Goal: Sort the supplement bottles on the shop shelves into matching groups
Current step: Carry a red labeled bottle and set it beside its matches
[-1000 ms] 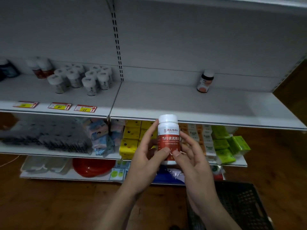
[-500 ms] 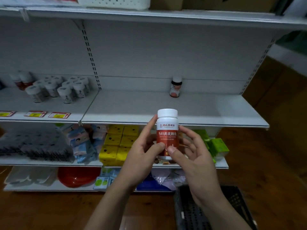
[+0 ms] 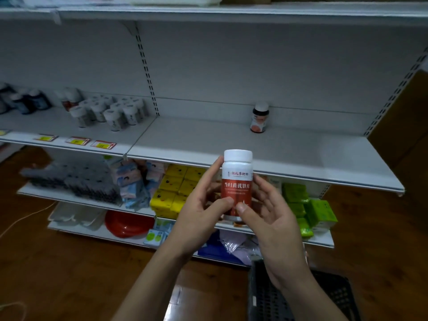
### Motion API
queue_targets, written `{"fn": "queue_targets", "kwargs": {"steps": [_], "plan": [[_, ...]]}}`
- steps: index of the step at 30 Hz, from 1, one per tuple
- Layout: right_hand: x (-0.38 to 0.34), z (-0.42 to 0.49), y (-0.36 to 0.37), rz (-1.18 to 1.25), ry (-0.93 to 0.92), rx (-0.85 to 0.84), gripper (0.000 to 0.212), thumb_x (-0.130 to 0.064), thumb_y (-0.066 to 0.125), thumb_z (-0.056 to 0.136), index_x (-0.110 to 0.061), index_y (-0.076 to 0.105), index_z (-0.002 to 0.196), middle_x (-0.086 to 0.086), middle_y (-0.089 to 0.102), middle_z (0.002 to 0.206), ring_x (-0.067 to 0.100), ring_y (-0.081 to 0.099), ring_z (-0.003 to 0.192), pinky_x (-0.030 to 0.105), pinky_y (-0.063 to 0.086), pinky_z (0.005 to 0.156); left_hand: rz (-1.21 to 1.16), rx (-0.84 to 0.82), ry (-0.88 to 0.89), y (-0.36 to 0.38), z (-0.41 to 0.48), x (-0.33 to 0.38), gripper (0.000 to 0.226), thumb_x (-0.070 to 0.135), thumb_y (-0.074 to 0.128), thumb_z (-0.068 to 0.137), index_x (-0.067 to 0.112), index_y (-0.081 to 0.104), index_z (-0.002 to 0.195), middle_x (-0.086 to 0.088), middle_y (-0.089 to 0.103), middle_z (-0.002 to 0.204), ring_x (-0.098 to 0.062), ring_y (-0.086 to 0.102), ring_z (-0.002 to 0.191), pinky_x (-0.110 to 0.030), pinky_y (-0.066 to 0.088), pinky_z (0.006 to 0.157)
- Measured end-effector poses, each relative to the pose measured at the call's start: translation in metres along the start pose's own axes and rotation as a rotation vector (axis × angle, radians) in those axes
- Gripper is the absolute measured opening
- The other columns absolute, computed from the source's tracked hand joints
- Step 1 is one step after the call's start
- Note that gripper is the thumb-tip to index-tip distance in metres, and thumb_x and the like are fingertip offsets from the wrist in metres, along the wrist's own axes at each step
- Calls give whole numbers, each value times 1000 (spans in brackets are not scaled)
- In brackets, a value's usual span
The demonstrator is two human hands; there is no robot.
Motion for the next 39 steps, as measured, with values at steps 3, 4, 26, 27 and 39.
{"fn": "queue_targets", "kwargs": {"steps": [3,4,26,27,39], "plan": [[8,-1,11,59,70,-78,44,-3,59,89,-36,57,117,-16,71,111,5,67,106,19,55,80,59,49,20,-5,-1,1,71,20,61,80,52,38,139,-3,62,105,-13,65,95,-24,53,79],[10,-1,14,66,80,-91,43,-3,58,90,-37,57,117,-17,72,109,5,67,105,21,56,81,61,56,20,-7,-1,1,71,20,61,81,53,38,138,-2,62,104,-14,65,95,-23,53,80],[43,6,254,-44,15,-378,52,-11,79,76,-41,60,114,-16,67,106,9,65,100,32,59,79,-104,436,-62,-241,-76,-2,63,-1,42,94,45,42,137,2,67,114,-18,68,102,-29,58,81],[46,3,271,-50,20,-394,51,-12,79,76,-41,60,114,-15,67,107,9,66,100,32,59,80,-117,454,-62,-258,-82,-4,63,-1,42,94,46,43,137,2,67,115,-18,68,102,-28,58,81],[96,6,446,-137,85,-514,45,-8,70,84,-41,60,113,-14,69,104,-4,65,89,18,54,69,-207,563,-140,-433,-114,-34,51,7,43,96,46,51,128,6,69,113,-11,70,94,-27,54,76]]}}
Point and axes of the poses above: each hand's wrist, its own z-axis towards the middle knuckle, its own y-axis out of the palm, x = y × z, the point moved 10 cm from there along z, towards the middle knuckle
